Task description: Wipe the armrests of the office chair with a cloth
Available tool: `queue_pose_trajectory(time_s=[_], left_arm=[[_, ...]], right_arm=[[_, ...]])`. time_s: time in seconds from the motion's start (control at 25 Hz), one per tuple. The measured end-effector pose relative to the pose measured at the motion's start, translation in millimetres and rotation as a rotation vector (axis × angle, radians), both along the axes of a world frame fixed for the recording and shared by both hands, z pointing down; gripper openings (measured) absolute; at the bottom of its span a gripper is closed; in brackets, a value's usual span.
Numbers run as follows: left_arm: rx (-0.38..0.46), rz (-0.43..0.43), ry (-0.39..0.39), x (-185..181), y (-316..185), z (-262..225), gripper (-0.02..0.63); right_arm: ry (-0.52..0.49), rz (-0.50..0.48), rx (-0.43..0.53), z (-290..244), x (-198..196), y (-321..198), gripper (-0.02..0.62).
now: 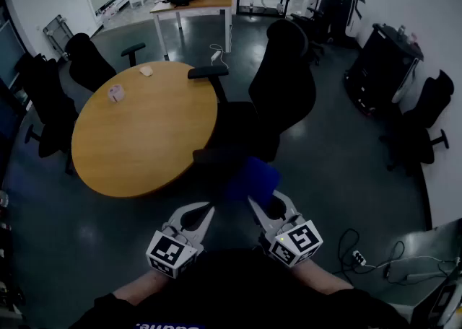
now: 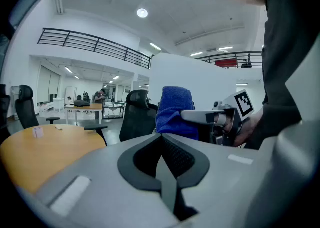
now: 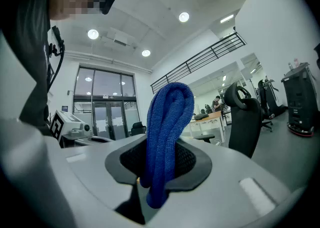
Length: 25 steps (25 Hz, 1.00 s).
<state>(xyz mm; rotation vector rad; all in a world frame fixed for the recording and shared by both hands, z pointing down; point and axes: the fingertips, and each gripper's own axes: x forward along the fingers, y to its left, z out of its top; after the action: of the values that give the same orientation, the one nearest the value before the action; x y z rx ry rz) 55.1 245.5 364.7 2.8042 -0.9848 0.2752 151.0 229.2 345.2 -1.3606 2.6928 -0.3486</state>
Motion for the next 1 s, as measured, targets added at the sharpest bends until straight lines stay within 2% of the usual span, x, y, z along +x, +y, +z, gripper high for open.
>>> queue_pose_trajectory(time_s=[0.4, 0.72, 1.0], left_arm=[[-0.003, -0.016, 0.005, -2.1, -0.8, 3.4, 0.011], [-0.025, -0.029, -0.007, 2.6, 1.7, 10.8, 0.011], [-0.079, -0.117, -0.021, 4.1, -7.3, 26.7, 0.011]], right_arm=[[-0.004, 0.001, -0.008, 2.4, 0.5, -0.5, 0.104], [-0.102, -0.044, -0.011, -0.6, 2.8, 1.8, 0.103], [-0.129, -0.058, -0.064, 18.7, 26.6, -1.7, 0.101]])
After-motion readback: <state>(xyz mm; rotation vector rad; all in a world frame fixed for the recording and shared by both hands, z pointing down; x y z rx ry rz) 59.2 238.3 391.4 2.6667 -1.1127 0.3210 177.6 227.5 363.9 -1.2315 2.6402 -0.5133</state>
